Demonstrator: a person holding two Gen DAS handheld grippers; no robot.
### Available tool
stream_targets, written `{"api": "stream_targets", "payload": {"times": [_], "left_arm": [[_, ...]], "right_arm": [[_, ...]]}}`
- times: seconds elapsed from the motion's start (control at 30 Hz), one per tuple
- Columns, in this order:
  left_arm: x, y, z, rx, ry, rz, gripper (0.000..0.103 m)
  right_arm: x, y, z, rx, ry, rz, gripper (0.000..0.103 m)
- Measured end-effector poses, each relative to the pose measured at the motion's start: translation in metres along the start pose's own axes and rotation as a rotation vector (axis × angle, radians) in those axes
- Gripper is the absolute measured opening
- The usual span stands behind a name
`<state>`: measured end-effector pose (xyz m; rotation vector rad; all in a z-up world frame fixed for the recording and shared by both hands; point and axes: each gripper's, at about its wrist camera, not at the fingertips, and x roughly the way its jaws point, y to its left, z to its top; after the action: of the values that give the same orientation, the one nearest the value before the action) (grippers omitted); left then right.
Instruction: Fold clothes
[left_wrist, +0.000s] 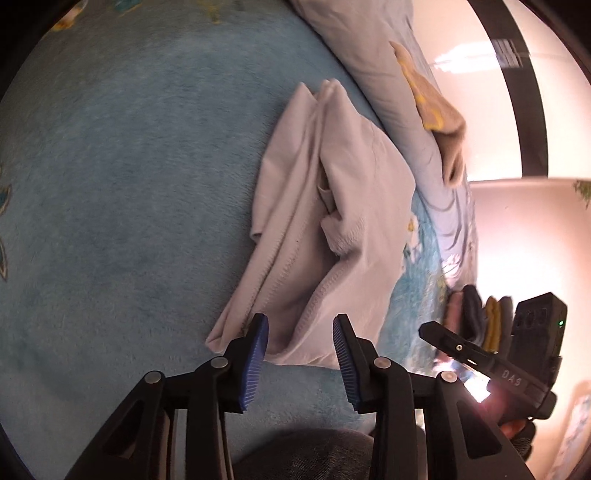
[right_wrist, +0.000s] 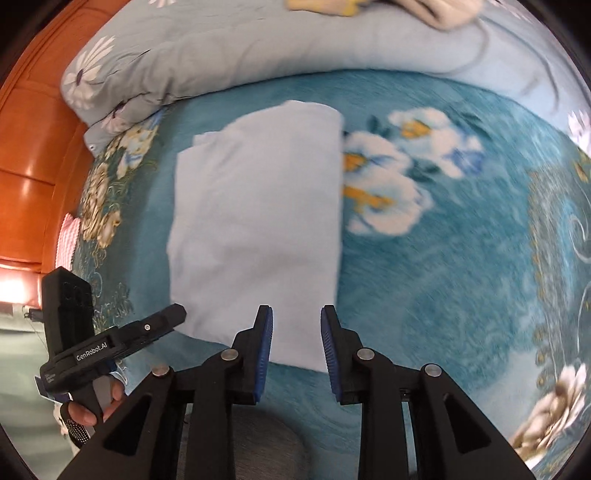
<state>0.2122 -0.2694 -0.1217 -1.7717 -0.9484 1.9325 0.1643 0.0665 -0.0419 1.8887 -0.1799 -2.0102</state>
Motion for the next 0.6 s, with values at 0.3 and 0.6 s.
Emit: {"api": "stream_targets", "payload": {"times": [0.3, 0.6], "left_arm": [[-0.017, 0.012, -0.001, -0.012, -0.065, 0.042, 0.002], [-0.002, 0.038, -0.003, -0.103, -0.031, 0.049, 0.006]], "right_arm": [[0.010, -0.003, -0.003, 0.014, 0.010, 0.059, 0.028], [0.045, -0.020, -0.017, 0.080, 0.097, 0.104, 0.030]]}}
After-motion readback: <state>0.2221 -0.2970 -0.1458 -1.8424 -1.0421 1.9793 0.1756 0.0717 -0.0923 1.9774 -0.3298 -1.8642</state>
